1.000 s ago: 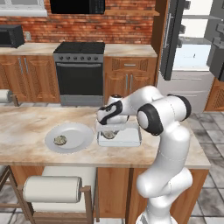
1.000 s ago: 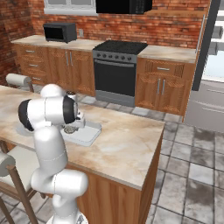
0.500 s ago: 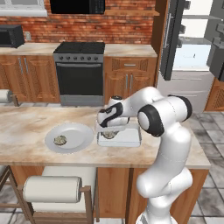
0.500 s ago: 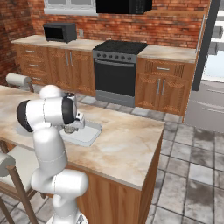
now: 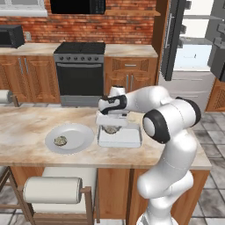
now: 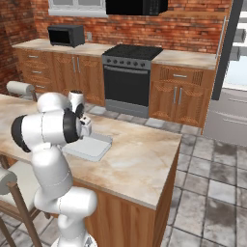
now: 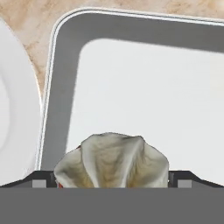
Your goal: Place two dumplings into each of the tupperware containers and then place the containers in the fridge.
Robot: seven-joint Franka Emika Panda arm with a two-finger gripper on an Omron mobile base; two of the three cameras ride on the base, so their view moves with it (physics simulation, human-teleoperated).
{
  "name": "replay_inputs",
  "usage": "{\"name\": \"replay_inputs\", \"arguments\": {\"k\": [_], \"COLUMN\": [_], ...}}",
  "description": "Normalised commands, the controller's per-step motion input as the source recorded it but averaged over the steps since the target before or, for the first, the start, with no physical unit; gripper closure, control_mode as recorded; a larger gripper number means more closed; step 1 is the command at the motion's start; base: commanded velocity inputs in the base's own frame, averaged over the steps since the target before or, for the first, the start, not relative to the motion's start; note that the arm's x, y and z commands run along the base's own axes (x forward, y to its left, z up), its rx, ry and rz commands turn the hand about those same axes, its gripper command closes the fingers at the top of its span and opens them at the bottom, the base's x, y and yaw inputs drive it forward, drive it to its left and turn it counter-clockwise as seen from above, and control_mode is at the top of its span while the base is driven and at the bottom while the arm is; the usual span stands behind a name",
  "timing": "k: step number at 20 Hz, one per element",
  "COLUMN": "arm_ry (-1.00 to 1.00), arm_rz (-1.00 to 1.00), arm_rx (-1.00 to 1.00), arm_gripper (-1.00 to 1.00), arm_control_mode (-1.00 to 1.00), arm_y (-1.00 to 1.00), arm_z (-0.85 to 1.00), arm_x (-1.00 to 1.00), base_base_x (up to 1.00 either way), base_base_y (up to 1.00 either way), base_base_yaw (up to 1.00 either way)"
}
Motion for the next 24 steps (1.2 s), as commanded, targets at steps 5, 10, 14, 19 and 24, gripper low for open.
{"name": "replay_inputs", "arguments": {"k": [5,10,14,19,24], "arm_ry": [0.25,-0.19,0.11,-0.02,-0.02], "arm_rz": [-0.05,-0.04,-0.03,-0.05,-0.05], "arm_rx": [-0.03,-0.18,-0.03,-0.06,0.00], "arm_gripper": [-1.00,-1.00,-1.00,-1.00,-1.00], "arm_control_mode": [-1.00,-1.00,-1.00,-1.00,-1.00], "arm_y": [0.00,0.00,0.00,0.00,0.00], "arm_z": [0.10,-0.38,0.06,-0.12,-0.15], "arm_x": [0.12,0.05,0.01,0.02,0.03], "base_base_x": [0.00,0.00,0.00,0.00,0.00], "base_base_y": [0.00,0.00,0.00,0.00,0.00], "base_base_yaw": [0.00,0.00,0.00,0.00,0.00]}}
